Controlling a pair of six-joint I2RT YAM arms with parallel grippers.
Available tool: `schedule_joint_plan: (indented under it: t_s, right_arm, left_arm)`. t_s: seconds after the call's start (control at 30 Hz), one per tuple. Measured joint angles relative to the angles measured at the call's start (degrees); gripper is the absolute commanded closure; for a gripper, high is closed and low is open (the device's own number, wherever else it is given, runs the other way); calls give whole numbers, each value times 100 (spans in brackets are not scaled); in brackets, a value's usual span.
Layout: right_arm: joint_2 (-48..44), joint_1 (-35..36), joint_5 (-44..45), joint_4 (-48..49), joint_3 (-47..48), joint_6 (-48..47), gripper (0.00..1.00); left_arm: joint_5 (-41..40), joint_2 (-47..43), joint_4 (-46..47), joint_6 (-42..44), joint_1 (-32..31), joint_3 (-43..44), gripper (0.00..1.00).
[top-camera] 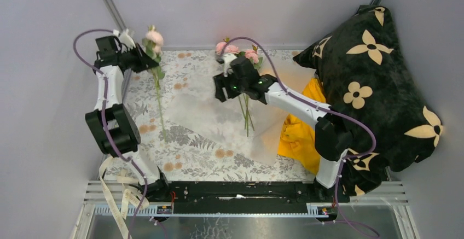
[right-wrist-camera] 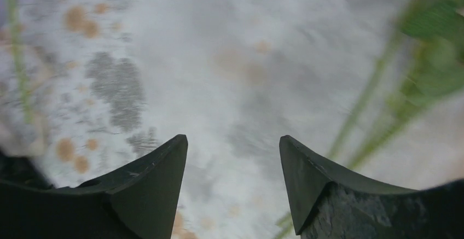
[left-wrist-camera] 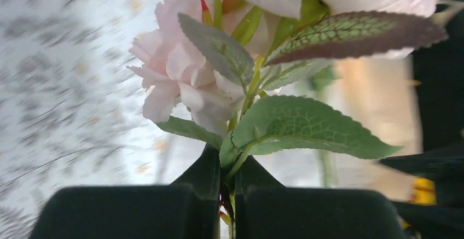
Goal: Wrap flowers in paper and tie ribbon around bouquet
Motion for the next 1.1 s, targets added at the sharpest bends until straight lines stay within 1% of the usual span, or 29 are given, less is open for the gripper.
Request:
schedule_joint_plan:
  t_s: [0.1, 0.23, 0.4, 0.47, 0.5, 0.57, 0.67, 0.7, 0.73, 0.77, 0.83, 0.87, 0.9, 0.97, 1.03, 1.1]
  right_arm:
    - [284, 422, -671, 330, 457, 72, 17]
    - [640, 612, -1432, 1381, 697, 710, 15]
    - [1082, 555, -1681, 2538, 697, 1641, 15]
    - [1248, 553, -1668, 2802, 697, 1908, 18]
    - [1325, 553, -1668, 2903, 697, 2035, 23]
    - [1462, 553, -1668, 3040, 697, 2247, 39]
    - [1604, 555, -1668, 3112, 713, 2470, 79]
    - [1606, 555, -1665, 3112, 713, 2479, 89]
    - [1609, 555, -1644, 3108, 713, 2474, 98]
    - [1609, 555, -1615, 3084, 717, 2470, 100]
    - [1600, 557, -1462, 2997, 719, 2424, 100]
    - [1596, 551, -1375, 2916, 719, 2374, 100]
    - [1587, 531, -1235, 2780, 717, 2302, 100]
    - [1558, 409, -901, 2356, 684, 2114, 100]
    - [1558, 146, -457, 1779, 684, 1818, 100]
    - [1585, -144, 0, 1261, 717, 1493, 97]
  left_arm:
    - [708, -872, 758, -903, -173, -236, 100]
    - [1193, -1628, 1978, -2096, -719, -1134, 100]
    - [1222, -1650, 2623, -2903, -1335, -1690, 100]
    - [1191, -1637, 2837, -3126, -1502, -1790, 100]
    - [1180, -1637, 2938, -3237, -1567, -1827, 100]
    - [1123, -1637, 3147, -3418, -1690, -1895, 100]
    - [1008, -1620, 3405, -3530, -1801, -1985, 100]
    - [973, -1604, 3469, -3547, -1808, -2013, 100]
    - [931, -1591, 3486, -3552, -1808, -2031, 100]
    - [868, -1574, 3495, -3545, -1808, -2052, 100]
    - [737, -1541, 3442, -3482, -1805, -2057, 51]
    - [636, -1532, 3335, -3394, -1803, -2052, 38]
    - [568, -1528, 3167, -3270, -1794, -2050, 29]
    - [365, -1521, 2815, -3012, -1766, -2046, 20]
    - [55, -1491, 2472, -2754, -1639, -2070, 6]
    - [-376, -1440, 2245, -2492, -1414, -2216, 2]
